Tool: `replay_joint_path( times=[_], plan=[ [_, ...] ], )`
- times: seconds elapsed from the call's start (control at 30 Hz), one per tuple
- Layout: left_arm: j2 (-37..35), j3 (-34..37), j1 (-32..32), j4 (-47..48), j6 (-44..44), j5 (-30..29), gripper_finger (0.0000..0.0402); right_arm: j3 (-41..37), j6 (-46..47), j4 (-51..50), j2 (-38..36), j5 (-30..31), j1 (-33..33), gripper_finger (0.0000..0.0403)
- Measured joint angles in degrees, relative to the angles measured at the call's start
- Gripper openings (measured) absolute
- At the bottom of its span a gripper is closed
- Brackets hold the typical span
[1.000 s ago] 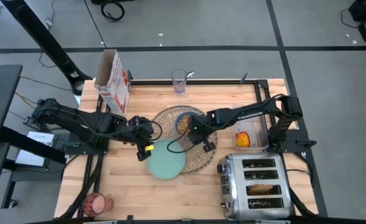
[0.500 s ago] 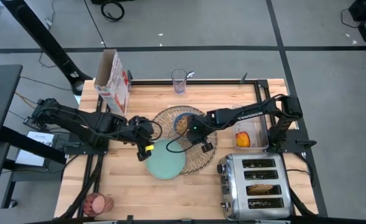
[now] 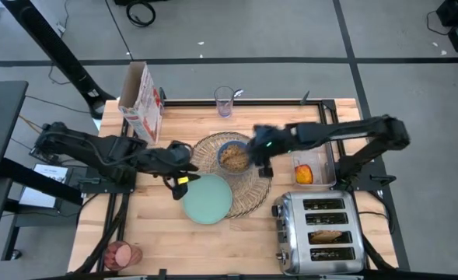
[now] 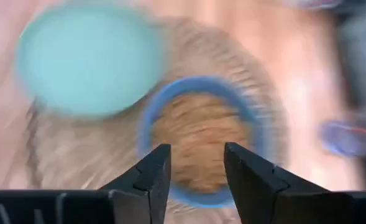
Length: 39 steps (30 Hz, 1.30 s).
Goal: Arrange a breakfast setting
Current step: Put the spoon on the table mat
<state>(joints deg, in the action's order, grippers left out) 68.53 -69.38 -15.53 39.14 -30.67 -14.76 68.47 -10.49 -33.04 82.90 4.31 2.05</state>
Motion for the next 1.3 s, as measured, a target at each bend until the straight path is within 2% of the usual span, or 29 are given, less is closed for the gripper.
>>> replay_joint_path(
  times=[0.1, 0.2, 0.37, 0.43, 0.6, 0.73, 0.93, 1.1, 1.3],
  plan=[
    [-1.9, 0.0, 0.5, -5.7, 3.2, -1.0, 0.0137, 0.0, 9.3, 3.7, -4.9, 5.9, 4.0, 0.0164],
    [-4.9, 0.0, 1.8, -10.8, 6.0, -3.1, 0.0137, 0.1, 25.2, 9.1, -7.2, 10.1, 10.1, 0.0170],
    [-9.9, 0.0, 5.3, -17.4, 11.4, -4.1, 0.0137, 0.1, 49.0, 15.7, -4.4, 9.2, 19.6, 0.0174],
    [-11.5, 0.0, 6.8, -18.9, 12.3, -4.1, 0.0137, 0.1, 54.6, 18.4, -1.4, 8.4, 22.1, 0.0175],
    [-13.7, 0.0, 9.8, -20.2, 14.9, -4.3, 0.0137, 0.2, 62.3, 30.3, 7.5, 8.5, 24.9, 0.0175],
    [-13.9, 0.0, 10.3, -20.0, 15.1, -4.1, 0.0137, 3.9, 68.6, 25.5, 12.7, 9.9, 26.3, 0.0174],
    [-14.0, 0.0, 9.8, -19.8, 17.8, -3.0, 0.0137, 7.4, 71.5, 23.4, 15.6, 14.5, 26.2, 0.0173],
    [-14.0, 0.0, 9.8, -19.8, 17.9, -3.0, 0.0137, 7.6, 76.6, 23.9, 17.5, 12.4, 27.6, 0.0172],
    [-14.0, 0.0, 9.8, -19.6, 17.9, -3.0, 0.0137, 7.6, 76.9, 26.7, 19.0, 12.8, 28.0, 0.0169]
  ],
)
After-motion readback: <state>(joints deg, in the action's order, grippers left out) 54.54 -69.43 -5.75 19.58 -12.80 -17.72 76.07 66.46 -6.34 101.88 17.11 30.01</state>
